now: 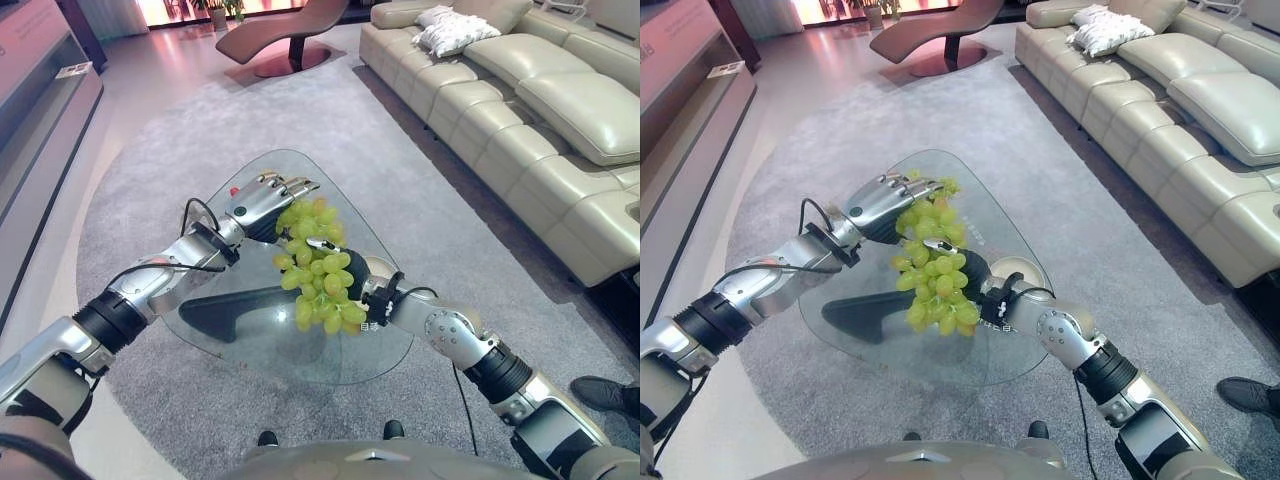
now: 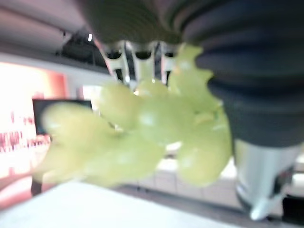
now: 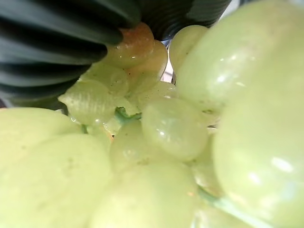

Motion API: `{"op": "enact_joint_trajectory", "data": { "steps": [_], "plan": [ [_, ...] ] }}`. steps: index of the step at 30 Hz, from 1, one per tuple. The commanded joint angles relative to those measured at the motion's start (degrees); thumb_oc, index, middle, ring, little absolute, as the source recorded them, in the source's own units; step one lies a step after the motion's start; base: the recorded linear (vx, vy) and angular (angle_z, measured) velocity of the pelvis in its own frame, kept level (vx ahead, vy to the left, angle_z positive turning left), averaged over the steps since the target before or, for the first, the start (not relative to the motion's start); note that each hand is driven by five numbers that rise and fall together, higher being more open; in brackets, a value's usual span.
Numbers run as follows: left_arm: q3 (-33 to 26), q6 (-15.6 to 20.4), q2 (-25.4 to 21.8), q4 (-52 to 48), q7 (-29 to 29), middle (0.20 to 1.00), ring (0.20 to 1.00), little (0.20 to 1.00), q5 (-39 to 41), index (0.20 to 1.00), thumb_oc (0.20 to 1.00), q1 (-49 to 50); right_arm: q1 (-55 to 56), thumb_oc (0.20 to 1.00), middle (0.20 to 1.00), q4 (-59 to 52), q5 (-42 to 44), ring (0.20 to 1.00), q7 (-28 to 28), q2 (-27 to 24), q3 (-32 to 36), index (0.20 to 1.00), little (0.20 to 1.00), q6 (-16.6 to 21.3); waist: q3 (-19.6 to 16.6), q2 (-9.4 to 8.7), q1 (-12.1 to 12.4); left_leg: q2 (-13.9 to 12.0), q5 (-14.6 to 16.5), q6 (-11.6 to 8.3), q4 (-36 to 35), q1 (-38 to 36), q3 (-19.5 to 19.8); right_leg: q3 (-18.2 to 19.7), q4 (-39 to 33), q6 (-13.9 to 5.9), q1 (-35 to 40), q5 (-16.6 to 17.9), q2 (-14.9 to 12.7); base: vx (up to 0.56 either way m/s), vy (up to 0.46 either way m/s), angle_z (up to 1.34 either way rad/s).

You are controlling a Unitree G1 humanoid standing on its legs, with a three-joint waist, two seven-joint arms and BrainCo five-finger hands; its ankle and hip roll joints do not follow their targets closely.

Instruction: Pick up fruits into the plate

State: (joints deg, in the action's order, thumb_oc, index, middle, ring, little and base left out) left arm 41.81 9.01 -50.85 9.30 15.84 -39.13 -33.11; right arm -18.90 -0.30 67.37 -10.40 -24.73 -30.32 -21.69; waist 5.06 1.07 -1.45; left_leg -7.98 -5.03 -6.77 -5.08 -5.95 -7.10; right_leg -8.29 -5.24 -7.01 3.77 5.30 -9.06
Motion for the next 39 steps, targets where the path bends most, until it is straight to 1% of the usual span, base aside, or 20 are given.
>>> {"op": "enact_joint_trajectory", "data": {
  "steps": [1,3,4,6,7,8,11,13,14,15,18,19,23,25,28,30,32,34,37,39],
  "plan": [
    [-6.03,0.82,-4.77,5.67,-0.68,1.000,1.000,1.000,0.72,1.000,1.000,-3.87,-3.83,0.200,0.200,-3.55,1.13,0.200,-1.27,-1.85,9.59,0.200,0.200,6.94,5.12,-1.48,0.28,2.61,7.81,2.32,3.82,2.43,2.20,-3.02,5.17,-0.24,0.92,-7.97,0.56,-0.08,-0.008,0.07],
    [-6.88,1.24,-5.52,6.80,-1.67,1.000,1.000,1.000,1.66,1.000,1.000,-2.57,-2.78,0.200,0.200,-2.54,0.76,0.200,-1.55,-3.15,11.70,0.200,0.200,7.39,5.83,-1.51,0.20,2.61,7.63,2.30,3.70,2.86,2.14,-3.14,5.20,-0.25,0.43,-7.86,0.59,-0.07,-0.007,0.04],
    [-7.87,1.92,-6.17,7.84,-3.26,1.000,1.000,1.000,2.30,1.000,1.000,-1.08,-1.67,0.200,0.200,-1.23,0.52,0.200,-1.65,-4.62,13.77,0.200,0.200,7.82,6.55,-1.51,0.09,2.65,7.48,2.29,3.60,3.30,2.15,-3.16,5.23,-0.25,-0.07,-7.77,0.63,-0.09,-0.009,0.02],
    [-8.26,2.42,-6.52,8.66,-4.66,1.000,1.000,1.000,3.16,1.000,1.000,0.23,-0.89,0.200,0.200,0.16,0.04,0.200,-1.88,-5.68,15.21,0.200,0.200,8.53,7.44,-1.55,-0.01,2.76,7.38,2.30,3.64,4.02,2.28,-3.11,5.38,-0.28,-0.76,-7.73,0.65,-0.11,-0.014,0.01],
    [-8.73,2.33,-6.41,9.35,-7.08,1.000,1.000,1.000,4.79,1.000,1.000,1.40,-0.42,0.200,0.200,1.89,-0.71,0.200,-1.32,-6.58,16.40,0.200,0.200,9.16,8.37,-1.59,-0.05,2.88,7.23,2.31,3.55,4.58,2.43,-3.07,5.47,-0.26,-1.39,-7.62,0.72,-0.11,-0.015,0.01],
    [-8.85,2.08,-6.15,9.71,-7.56,1.000,1.000,1.000,5.68,1.000,1.000,2.01,-0.32,0.200,0.200,2.89,-1.08,0.200,-1.43,-6.91,16.65,0.200,0.200,9.72,8.75,-1.57,-0.12,2.92,7.12,2.32,3.48,4.77,2.50,-3.05,5.54,-0.26,-1.65,-7.55,0.77,-0.10,-0.013,0.01],
    [-9.71,2.14,-4.31,11.42,-11.37,1.000,1.000,1.000,9.71,1.000,1.000,4.43,0.41,0.200,0.200,6.98,-3.36,0.200,-1.36,-7.61,17.79,0.200,0.200,10.86,10.27,-1.59,-0.16,3.11,6.77,2.41,3.14,5.46,2.75,-3.00,5.64,-0.20,-2.47,-7.43,1.00,-0.08,-0.017,0.00],
    [-10.26,0.57,-2.11,12.54,-13.59,1.000,1.000,1.000,13.38,1.000,1.000,6.65,-0.05,0.200,0.200,12.31,-6.43,0.200,-0.38,-8.01,18.49,0.200,0.200,11.42,11.97,-1.76,0.13,3.46,6.35,2.56,2.76,6.35,3.30,-2.86,5.62,-0.08,-3.41,-7.14,1.27,-0.10,-0.036,0.02],
    [-10.31,0.64,-1.89,12.81,-13.56,1.000,1.000,1.000,13.49,1.000,1.000,6.73,-0.15,0.200,0.200,12.91,-6.61,0.200,-0.68,-8.09,18.50,0.200,0.200,11.63,12.08,-1.74,0.13,3.46,6.31,2.57,2.72,6.43,3.33,-2.89,5.63,-0.06,-3.48,-7.13,1.29,-0.09,-0.039,0.02],
    [-10.87,-0.23,-0.06,14.44,-14.33,1.000,1.000,1.000,15.23,1.000,1.000,8.12,-0.28,0.200,0.200,16.58,-8.73,0.200,-0.78,-8.81,18.68,0.200,0.200,12.44,13.10,-1.84,0.45,3.57,6.03,2.62,2.48,6.87,3.59,-2.99,5.60,0.08,-3.94,-6.94,1.45,-0.05,-0.036,0.03],
    [-11.54,-2.14,3.50,18.45,-13.93,1.000,1.000,1.000,18.26,1.000,1.000,10.32,-0.62,0.200,0.200,21.93,-14.37,0.200,1.26,-9.27,18.65,0.200,0.200,14.14,14.22,-2.11,0.97,3.80,5.74,2.66,2.11,7.38,4.23,-3.01,5.63,0.13,-4.40,-6.81,1.74,-0.04,-0.042,0.07],
    [-11.86,-3.45,5.23,20.56,-13.71,1.000,1.000,1.000,19.57,1.000,1.000,11.25,-1.45,0.200,0.200,24.50,-17.15,0.200,2.98,-9.67,18.31,0.200,0.200,14.93,14.94,-2.27,1.28,3.91,5.52,2.70,2.08,7.87,4.45,-2.99,5.79,0.14,-4.86,-6.75,1.86,-0.08,-0.041,0.09],
    [-12.01,-3.92,9.53,27.40,-12.40,1.000,1.000,1.000,21.92,1.000,1.000,11.92,-6.04,0.200,0.200,32.82,-25.17,0.200,4.31,-11.60,18.09,0.200,0.200,16.58,17.40,-2.08,2.30,4.20,5.00,2.79,2.13,9.89,4.87,-3.23,6.62,0.46,-6.97,-6.61,2.26,-0.11,-0.025,0.07],
    [-12.48,-4.28,12.36,32.38,-10.98,1.000,1.000,1.000,24.32,1.000,1.000,12.03,-10.08,0.200,0.200,39.16,-32.61,0.200,5.80,-12.59,18.07,0.200,0.200,17.33,18.99,-1.89,3.20,4.61,4.95,2.92,2.54,11.38,5.57,-3.01,7.38,0.73,-8.36,-6.80,2.66,-0.08,-0.037,0.06],
    [-13.88,-4.13,14.64,36.00,-9.05,1.000,1.000,1.000,26.33,1.000,1.000,12.62,-14.39,0.200,0.200,45.14,-37.48,0.200,8.07,-13.58,17.35,0.200,0.200,18.00,20.87,-1.82,4.32,5.00,4.75,3.12,2.82,12.90,6.35,-2.59,7.83,0.95,-9.80,-6.70,3.02,-0.09,-0.073,0.11],
    [-14.48,-3.07,15.71,38.76,-7.64,1.000,1.000,1.000,26.03,1.000,1.000,13.60,-19.08,0.200,0.200,51.03,-43.00,0.200,10.47,-15.14,16.88,0.200,0.200,18.53,22.89,-1.19,5.54,5.44,4.17,3.15,2.68,14.58,6.91,-2.60,7.99,1.18,-11.29,-6.36,3.35,-0.11,-0.081,0.18],
    [-14.87,-1.47,16.75,41.68,-5.05,1.000,1.000,1.000,28.21,1.000,1.000,14.30,-23.84,0.200,0.200,55.20,-46.49,0.200,12.89,-16.69,15.85,0.200,0.200,18.73,24.72,-0.10,6.52,5.86,3.39,3.23,2.52,16.21,7.44,-3.03,8.88,1.42,-13.13,-6.27,3.46,-0.08,-0.011,0.16],
    [-15.73,-0.04,17.81,43.70,-2.45,1.000,1.000,1.000,29.61,1.000,1.000,15.32,-26.74,0.200,0.200,57.37,-48.12,0.200,14.45,-17.46,15.07,0.200,0.200,18.00,24.73,0.77,7.27,6.33,2.88,3.40,2.88,18.69,8.01,-3.79,10.47,1.83,-15.84,-6.72,3.65,-0.03,0.003,0.09],
    [-16.63,0.18,18.66,44.34,2.25,1.000,1.000,1.000,29.25,1.000,1.000,16.57,-29.82,0.200,0.200,58.01,-53.04,0.200,18.11,-19.02,12.92,0.200,0.200,17.15,24.73,1.64,8.30,7.25,2.18,3.54,5.60,24.49,8.63,-5.33,13.71,2.72,-21.31,-7.27,3.69,-0.05,-0.007,0.16],
    [-16.78,-0.25,19.14,43.91,4.27,1.000,1.000,1.000,30.97,1.000,1.000,17.44,-31.23,0.200,0.200,57.72,-56.34,0.200,21.43,-20.33,11.61,0.200,0.200,17.00,24.73,2.08,8.75,7.76,1.93,3.56,8.17,28.83,9.16,-5.93,16.75,3.17,-25.52,-7.86,3.69,-0.03,-0.008,0.14]
  ]
}}
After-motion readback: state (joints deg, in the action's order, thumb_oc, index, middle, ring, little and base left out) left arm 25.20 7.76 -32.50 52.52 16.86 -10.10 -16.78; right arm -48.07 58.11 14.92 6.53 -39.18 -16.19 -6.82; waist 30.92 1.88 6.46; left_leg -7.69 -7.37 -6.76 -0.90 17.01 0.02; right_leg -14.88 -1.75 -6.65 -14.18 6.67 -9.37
